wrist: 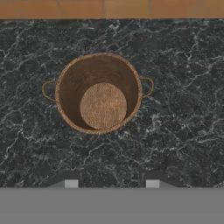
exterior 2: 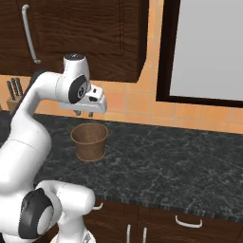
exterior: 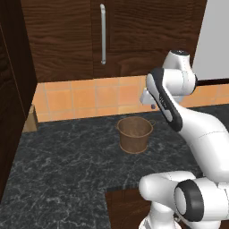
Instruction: Open the cabinet, pick up the bread from the cabinet and place it in the basket. Then move the basket to the dining counter.
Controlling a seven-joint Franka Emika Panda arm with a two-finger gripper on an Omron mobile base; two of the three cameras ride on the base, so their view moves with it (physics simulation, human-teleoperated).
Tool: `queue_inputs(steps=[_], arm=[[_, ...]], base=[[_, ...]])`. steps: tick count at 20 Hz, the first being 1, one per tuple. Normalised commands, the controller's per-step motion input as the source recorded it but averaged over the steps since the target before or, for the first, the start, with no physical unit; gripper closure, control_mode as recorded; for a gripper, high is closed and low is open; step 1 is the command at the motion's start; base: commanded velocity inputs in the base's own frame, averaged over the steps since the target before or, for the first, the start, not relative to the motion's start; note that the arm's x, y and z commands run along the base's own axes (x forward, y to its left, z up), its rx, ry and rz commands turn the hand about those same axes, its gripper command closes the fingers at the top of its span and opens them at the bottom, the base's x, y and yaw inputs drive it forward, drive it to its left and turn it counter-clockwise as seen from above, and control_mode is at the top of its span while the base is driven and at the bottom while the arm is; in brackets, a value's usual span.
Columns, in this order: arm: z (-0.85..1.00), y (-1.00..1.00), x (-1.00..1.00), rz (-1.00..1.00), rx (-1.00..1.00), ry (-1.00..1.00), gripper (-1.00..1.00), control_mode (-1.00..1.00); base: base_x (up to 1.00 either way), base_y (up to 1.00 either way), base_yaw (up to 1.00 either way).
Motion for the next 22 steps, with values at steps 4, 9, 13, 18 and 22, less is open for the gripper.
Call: queue_inputs(steps=[4, 9, 13, 18, 22], arm=[[0.00, 0.01, -0.56, 0.02, 0.00, -0.08, -1.00, -1.00], [0.39, 0.23, -0.76, 0.00, 0.00, -0.18, -1.00, -1.00], [0.57, 0.48, -0.61, 0.00, -0.02, -0.38, -1.00, -1.00], [0.46, 0.74, -0.20, 0.00, -0.01, -0.38, -1.00, -1.00], [0.73, 0.47, 0.00, 0.03, 0.00, -0.24, -1.00, -1.00]], base=[[0.00, 0.00, 0.00], [0.00, 0.00, 0.00], [0.00, 0.00, 0.00], [0.00, 0.00, 0.00], [0.00, 0.00, 0.00]])
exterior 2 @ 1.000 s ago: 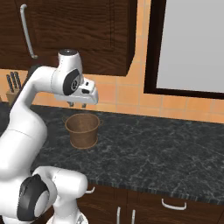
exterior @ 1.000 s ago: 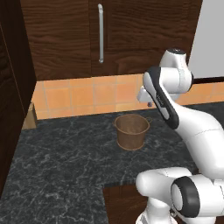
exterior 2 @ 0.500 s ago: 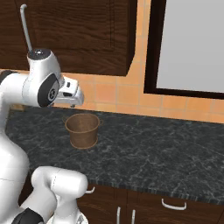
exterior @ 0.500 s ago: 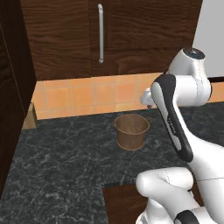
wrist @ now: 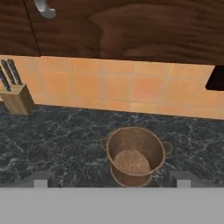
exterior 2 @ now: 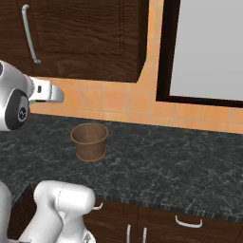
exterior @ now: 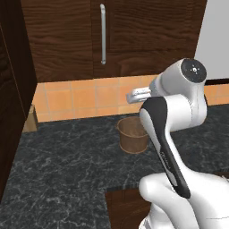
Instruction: Open the cabinet, pick up the bread from the cabinet and place it in the basket. Then move the basket to the dining counter.
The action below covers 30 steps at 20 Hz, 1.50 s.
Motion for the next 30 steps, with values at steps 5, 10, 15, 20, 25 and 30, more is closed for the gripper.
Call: queue_inputs(steps=[5, 10, 15, 20, 25, 30], arm=[[0.72, 0.37, 0.00, 0.05, 0.00, -0.19, -1.00, -1.00], [0.46, 0.49, 0.11, 0.01, 0.00, -0.10, -1.00, -1.00], [0.12, 0.45, 0.32, 0.01, 0.00, -0.02, -1.00, -1.00], [0.24, 0.11, 0.20, 0.00, 0.00, 0.00, -1.00, -1.00], [0.48, 0.00, 0.10, -0.03, 0.00, -0.02, -1.00, -1.00], [0.62, 0.05, 0.16, -0.02, 0.00, -0.07, -1.00, -1.00]], base=[[0.00, 0.00, 0.00], [0.00, 0.00, 0.00], [0.00, 0.00, 0.00], [0.00, 0.00, 0.00], [0.00, 0.00, 0.00], [0.00, 0.00, 0.00]])
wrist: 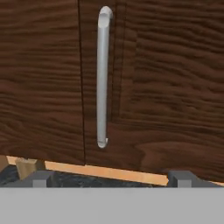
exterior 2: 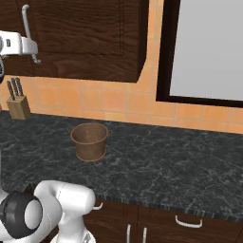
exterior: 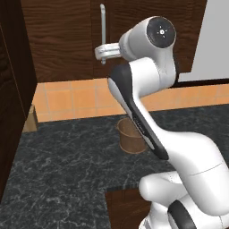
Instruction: Open the cabinet, pick up the bread from the cabinet and place it in the basket. Then move the basket to the dining counter.
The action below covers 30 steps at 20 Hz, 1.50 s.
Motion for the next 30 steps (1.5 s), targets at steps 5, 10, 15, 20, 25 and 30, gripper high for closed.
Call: queue_inputs(steps=[5, 10, 15, 20, 25, 30], arm=[[0.26, 0.19, 0.39, 0.00, 0.00, 0.00, -1.00, -1.00], [0.01, 0.17, 0.47, 0.00, -0.03, 0.02, -1.00, -1.00], [-0.05, 0.01, 0.44, 0.00, 0.00, 0.01, -1.00, -1.00], [-0.20, -0.03, 0.32, 0.00, 0.00, -0.05, -1.00, -1.00], [-0.16, 0.13, 0.39, -0.03, 0.00, -0.01, -1.00, -1.00], [-0.05, 0.07, 0.41, -0.03, 0.00, 0.00, -1.00, -1.00]], base=[[0.00, 0.00, 0.00], [0.00, 0.00, 0.00], [0.00, 0.00, 0.00], [0.00, 0.00, 0.00], [0.00, 0.00, 0.00], [0.00, 0.00, 0.00]])
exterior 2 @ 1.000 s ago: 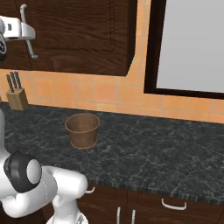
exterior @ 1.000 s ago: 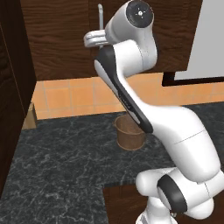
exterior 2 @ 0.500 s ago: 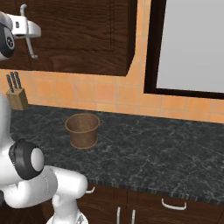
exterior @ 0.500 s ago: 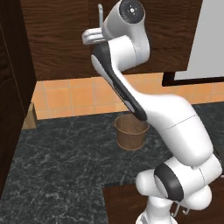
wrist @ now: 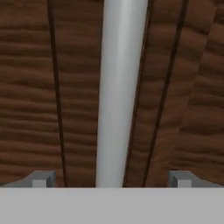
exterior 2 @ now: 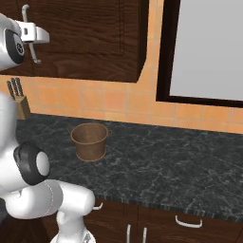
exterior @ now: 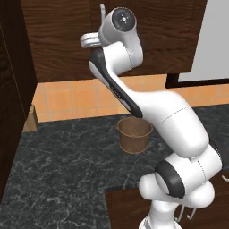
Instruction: Open the cabinet, pick up the bread from the cabinet and place it in the basket. Then move the basket to the dining counter.
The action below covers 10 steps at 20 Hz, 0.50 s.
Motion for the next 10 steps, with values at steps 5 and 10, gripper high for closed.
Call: queue_inputs(steps=[5, 10], arm=[[-0.02, 0.14, 0.46, -0.03, 0.00, 0.00, -1.00, -1.00], [-0.21, 0.17, 0.43, -0.03, 0.00, 0.00, 1.00, -1.00]], base=[[0.00, 0.00, 0.00], [0.00, 0.00, 0.00]])
